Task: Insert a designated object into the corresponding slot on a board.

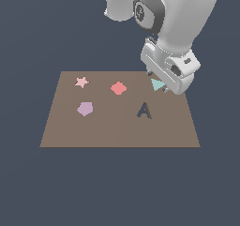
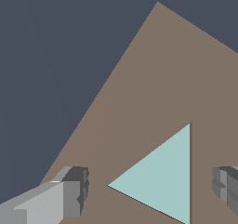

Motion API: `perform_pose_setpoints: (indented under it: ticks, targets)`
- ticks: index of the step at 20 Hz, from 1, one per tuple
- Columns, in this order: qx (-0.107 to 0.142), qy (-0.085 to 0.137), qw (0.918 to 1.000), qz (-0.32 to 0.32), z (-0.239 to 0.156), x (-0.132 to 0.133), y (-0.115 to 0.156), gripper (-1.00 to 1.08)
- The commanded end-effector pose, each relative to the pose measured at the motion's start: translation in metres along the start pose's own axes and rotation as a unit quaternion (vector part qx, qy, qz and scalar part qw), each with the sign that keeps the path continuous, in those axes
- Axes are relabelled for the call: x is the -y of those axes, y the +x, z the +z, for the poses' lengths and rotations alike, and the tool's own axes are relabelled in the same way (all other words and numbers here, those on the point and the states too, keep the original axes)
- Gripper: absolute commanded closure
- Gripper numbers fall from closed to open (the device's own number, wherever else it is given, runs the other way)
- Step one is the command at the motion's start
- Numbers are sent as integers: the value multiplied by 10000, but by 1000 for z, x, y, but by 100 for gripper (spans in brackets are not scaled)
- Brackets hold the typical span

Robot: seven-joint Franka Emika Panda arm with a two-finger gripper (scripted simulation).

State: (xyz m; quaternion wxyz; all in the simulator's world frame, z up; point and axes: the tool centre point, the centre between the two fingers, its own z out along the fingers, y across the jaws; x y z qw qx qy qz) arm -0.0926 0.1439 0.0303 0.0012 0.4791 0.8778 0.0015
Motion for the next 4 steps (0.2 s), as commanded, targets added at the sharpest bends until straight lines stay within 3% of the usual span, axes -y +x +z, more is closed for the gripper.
perform_pose_setpoints:
  ticks: [1, 4]
  targets:
    - [1, -1, 10000, -1, 0, 0, 0, -92]
    - [1, -1, 10000, -1, 0, 0, 0, -92]
